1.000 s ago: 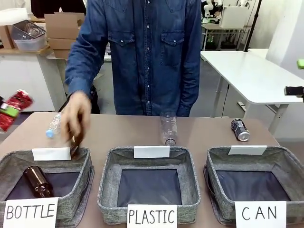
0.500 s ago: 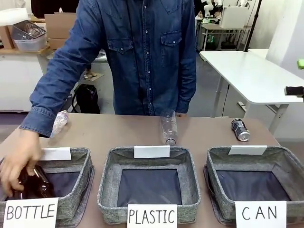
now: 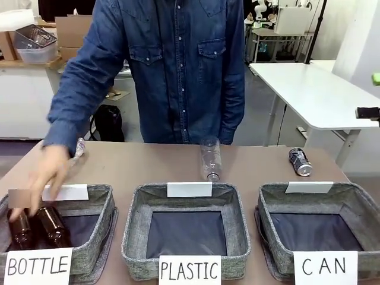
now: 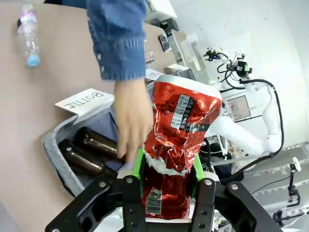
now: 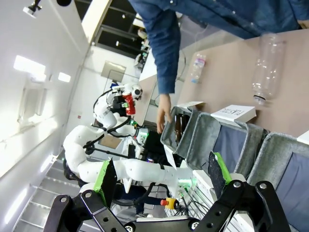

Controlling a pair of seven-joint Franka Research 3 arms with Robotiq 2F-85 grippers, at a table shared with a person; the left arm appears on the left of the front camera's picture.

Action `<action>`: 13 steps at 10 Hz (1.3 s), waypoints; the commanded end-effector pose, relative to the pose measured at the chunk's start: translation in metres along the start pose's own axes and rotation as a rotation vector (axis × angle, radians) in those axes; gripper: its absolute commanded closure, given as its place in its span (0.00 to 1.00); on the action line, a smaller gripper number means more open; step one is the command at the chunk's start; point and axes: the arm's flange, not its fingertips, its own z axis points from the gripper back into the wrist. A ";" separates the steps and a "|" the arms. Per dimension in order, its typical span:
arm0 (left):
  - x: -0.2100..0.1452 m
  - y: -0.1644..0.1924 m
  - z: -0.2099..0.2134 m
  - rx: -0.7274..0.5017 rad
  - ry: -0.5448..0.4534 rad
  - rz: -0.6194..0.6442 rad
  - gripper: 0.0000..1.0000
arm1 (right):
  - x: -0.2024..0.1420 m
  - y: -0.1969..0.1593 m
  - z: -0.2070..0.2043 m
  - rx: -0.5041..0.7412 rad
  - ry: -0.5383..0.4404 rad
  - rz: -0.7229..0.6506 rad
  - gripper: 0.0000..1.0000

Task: Sort the can waste into the basket.
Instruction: Pick up the can waste from the table and place it in the right Fabric basket.

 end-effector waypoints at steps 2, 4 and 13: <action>0.022 -0.043 -0.073 -0.037 0.021 0.002 1.00 | 0.002 0.000 -0.002 0.021 -0.013 0.026 0.00; 0.063 -0.077 -0.178 0.063 0.257 -0.093 1.00 | 0.002 0.000 -0.002 0.021 -0.013 0.026 0.00; 0.072 -0.256 -0.643 0.314 0.642 -0.751 1.00 | 0.000 0.000 -0.001 -0.001 0.002 0.000 0.00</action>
